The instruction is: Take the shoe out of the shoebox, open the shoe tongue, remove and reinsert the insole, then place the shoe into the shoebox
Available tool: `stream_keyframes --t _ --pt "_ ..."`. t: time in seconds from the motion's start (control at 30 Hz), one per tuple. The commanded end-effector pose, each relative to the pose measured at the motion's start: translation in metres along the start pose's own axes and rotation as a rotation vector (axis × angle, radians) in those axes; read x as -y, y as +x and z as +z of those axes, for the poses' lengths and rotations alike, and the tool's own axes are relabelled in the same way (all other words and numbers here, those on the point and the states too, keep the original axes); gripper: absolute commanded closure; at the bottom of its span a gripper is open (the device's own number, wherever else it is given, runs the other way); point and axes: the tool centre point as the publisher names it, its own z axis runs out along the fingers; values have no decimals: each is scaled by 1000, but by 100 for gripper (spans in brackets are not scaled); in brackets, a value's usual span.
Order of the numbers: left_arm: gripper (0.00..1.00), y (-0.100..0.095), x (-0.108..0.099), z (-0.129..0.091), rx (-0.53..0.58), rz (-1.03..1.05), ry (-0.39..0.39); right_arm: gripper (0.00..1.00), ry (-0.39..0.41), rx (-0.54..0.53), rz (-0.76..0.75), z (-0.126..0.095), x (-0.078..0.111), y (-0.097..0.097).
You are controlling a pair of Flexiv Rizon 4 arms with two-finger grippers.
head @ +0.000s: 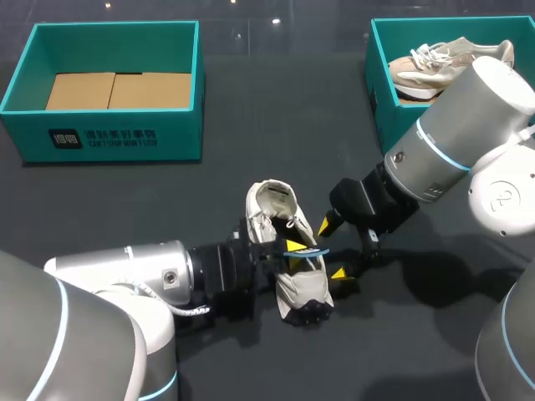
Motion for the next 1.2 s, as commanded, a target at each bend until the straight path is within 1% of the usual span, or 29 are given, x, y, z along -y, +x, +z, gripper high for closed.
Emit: stream_keyframes --t 0.03,0.2,0.33,0.37,0.4,0.47,0.5,0.63,0.7,0.77,0.9,0.93,0.97,1.0,1.03,1.13,1.2 --pt "100 -5 -5 5 -19 -11 -22 0 0 2 0 2 0 0" --pt "100 -4 -2 3 -25 -25 -10 0 0 2 0 2 0 0" --pt "100 -3 4 2 -30 -47 21 0 0 2 0 2 0 0" --pt "84 -2 7 2 -33 -52 30 0 0 2 0 2 0 0" --pt "75 -1 9 2 -33 -53 33 0 0 2 0 2 0 0" --pt "64 0 14 1 -38 -60 47 0 0 2 0 2 0 0" --pt "63 0 17 0 -38 -61 51 0 0 2 0 2 0 0" --pt "65 1 27 -2 -41 -67 73 0 0 2 0 2 0 0" --pt "68 1 32 -4 -43 -74 86 0 0 2 0 2 0 0" --pt "69 1 37 -5 -46 -110 106 0 0 2 0 2 0 0" --pt "72 1 44 -7 -49 -105 98 0 0 2 0 2 0 0" --pt "75 1 45 -6 -50 -102 99 0 0 2 0 2 0 0" --pt "81 1 46 -6 -52 -100 101 0 0 2 0 2 0 0" --pt "88 1 45 -4 -55 -97 99 0 0 2 0 2 0 0" --pt "100 2 44 -3 -57 -91 95 0 0 2 0 2 0 0" --pt "100 4 37 1 -66 -82 86 0 0 2 0 2 0 0" --pt "100 5 33 2 -75 -79 98 0 0 2 0 2 0 0"
